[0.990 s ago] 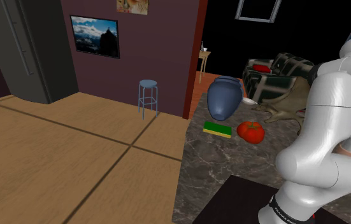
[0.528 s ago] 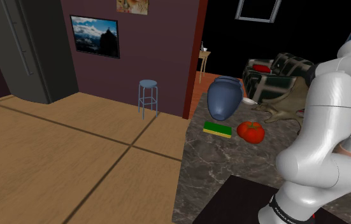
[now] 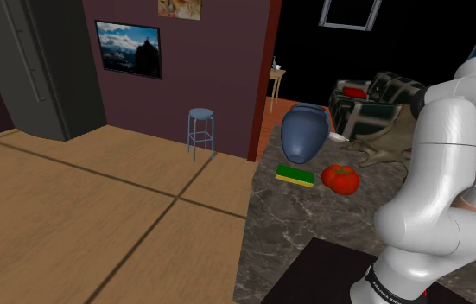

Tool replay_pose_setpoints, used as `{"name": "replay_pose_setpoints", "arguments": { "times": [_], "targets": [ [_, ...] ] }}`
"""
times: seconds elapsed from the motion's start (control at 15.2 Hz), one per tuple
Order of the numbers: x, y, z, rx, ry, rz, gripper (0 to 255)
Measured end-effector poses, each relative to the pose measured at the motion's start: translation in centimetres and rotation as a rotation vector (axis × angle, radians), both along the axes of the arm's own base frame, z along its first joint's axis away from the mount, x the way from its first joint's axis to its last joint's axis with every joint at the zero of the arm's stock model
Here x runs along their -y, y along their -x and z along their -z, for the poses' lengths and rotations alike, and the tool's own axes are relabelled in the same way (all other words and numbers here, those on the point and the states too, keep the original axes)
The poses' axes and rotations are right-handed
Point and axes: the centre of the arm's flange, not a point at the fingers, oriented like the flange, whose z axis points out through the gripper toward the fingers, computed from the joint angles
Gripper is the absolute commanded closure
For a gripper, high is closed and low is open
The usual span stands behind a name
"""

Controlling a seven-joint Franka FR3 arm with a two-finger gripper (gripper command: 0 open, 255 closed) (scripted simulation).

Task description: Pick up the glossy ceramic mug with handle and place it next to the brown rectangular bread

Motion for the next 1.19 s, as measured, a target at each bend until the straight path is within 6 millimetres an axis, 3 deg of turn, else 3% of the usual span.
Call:
{"name": "replay_pose_setpoints", "arguments": {
  "times": [0.2, 0.53, 0.59, 0.99, 1.19],
  "targets": [
    [0.1, 0.0, 1.2, 0.000, 0.000, 0.000, 255],
    [0.1, 0.0, 1.5, 0.000, 0.000, 0.000, 255],
    [0.1, 0.0, 1.5, 0.000, 0.000, 0.000, 0],
    [0.1, 0.0, 1.5, 0.000, 0.001, 0.000, 0],
    [0.6, -0.6, -1.0, 0.000, 0.002, -0.001, 0]
  ]
}}
